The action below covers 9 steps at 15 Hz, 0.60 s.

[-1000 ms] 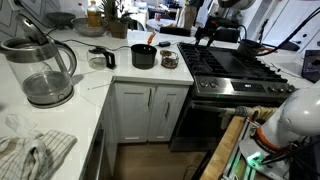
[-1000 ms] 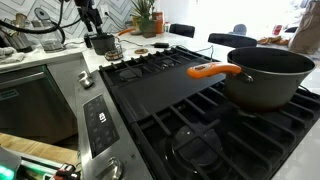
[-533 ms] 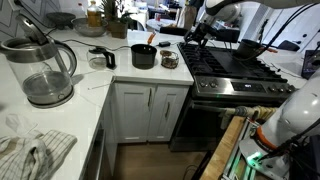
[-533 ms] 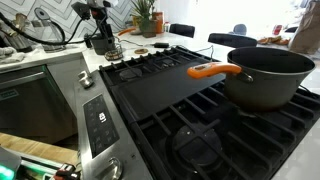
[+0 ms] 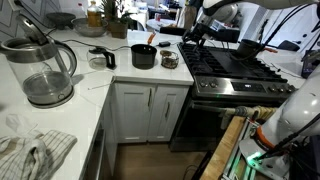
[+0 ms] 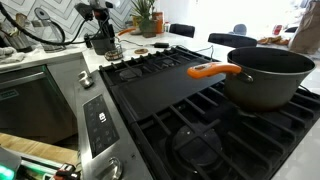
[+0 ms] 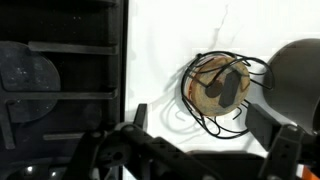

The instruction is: Remove one coaster from the basket and put it on the counter

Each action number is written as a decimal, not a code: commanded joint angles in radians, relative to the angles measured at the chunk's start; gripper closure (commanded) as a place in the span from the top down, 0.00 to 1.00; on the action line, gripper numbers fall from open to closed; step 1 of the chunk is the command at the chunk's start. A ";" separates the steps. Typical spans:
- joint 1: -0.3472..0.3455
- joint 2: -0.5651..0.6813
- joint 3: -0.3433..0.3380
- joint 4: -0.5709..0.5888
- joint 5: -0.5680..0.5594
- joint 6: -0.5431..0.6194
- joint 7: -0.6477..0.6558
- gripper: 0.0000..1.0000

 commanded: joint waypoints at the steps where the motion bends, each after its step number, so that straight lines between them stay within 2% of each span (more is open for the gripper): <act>1: 0.001 0.112 0.017 0.084 0.029 0.060 -0.009 1.00; 4: 0.003 0.194 0.032 0.152 0.037 0.073 0.021 1.00; 9: 0.000 0.295 0.054 0.247 0.052 -0.007 0.079 1.00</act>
